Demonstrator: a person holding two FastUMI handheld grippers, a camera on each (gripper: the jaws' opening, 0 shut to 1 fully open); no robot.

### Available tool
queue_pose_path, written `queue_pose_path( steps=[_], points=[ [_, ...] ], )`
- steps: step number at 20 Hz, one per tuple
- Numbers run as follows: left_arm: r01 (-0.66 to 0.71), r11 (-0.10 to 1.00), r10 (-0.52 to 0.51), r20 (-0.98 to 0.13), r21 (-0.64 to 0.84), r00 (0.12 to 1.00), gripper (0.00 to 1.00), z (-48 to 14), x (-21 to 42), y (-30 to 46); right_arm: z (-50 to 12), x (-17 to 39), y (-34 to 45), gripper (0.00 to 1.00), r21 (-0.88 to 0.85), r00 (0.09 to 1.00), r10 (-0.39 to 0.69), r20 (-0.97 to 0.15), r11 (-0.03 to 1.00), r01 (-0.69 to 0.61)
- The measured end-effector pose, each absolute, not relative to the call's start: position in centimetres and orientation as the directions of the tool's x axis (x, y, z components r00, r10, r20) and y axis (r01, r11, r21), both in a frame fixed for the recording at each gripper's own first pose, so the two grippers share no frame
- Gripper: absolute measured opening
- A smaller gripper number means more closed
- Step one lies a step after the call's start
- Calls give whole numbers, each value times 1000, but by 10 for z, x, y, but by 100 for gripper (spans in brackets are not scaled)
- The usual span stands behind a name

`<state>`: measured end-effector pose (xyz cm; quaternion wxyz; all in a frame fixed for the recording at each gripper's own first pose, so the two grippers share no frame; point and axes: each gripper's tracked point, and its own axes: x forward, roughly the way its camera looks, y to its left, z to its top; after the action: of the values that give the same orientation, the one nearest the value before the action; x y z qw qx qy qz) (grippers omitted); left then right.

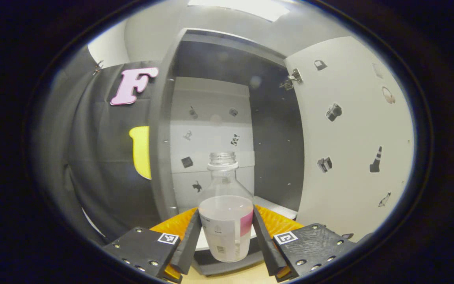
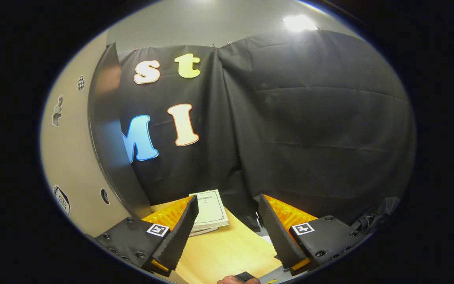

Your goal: Open the cabinet door with the right hand, grasp the bottle in the cabinet with the left hand and place it on the coaster, then close the cabinet door with the right hand.

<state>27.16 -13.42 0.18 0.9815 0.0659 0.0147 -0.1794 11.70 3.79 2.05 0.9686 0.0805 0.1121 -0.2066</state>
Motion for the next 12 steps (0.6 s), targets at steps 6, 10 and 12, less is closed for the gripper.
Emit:
queue_pose_path(
  steps=[6,10,12],
  points=[
    [224,968,-218,-62,115,974,72,-9,206,-30,22,110,43,97,86,903,-354,-243,919,384],
    [168,976,-162,-58,141,985,72,-38,181,33,21,100,47,97,71,902,-343,-263,925,372],
    [149,981,-141,-67,128,988,73,-65,170,59,20,95,47,91,48,897,-348,-272,926,373]
  ],
)
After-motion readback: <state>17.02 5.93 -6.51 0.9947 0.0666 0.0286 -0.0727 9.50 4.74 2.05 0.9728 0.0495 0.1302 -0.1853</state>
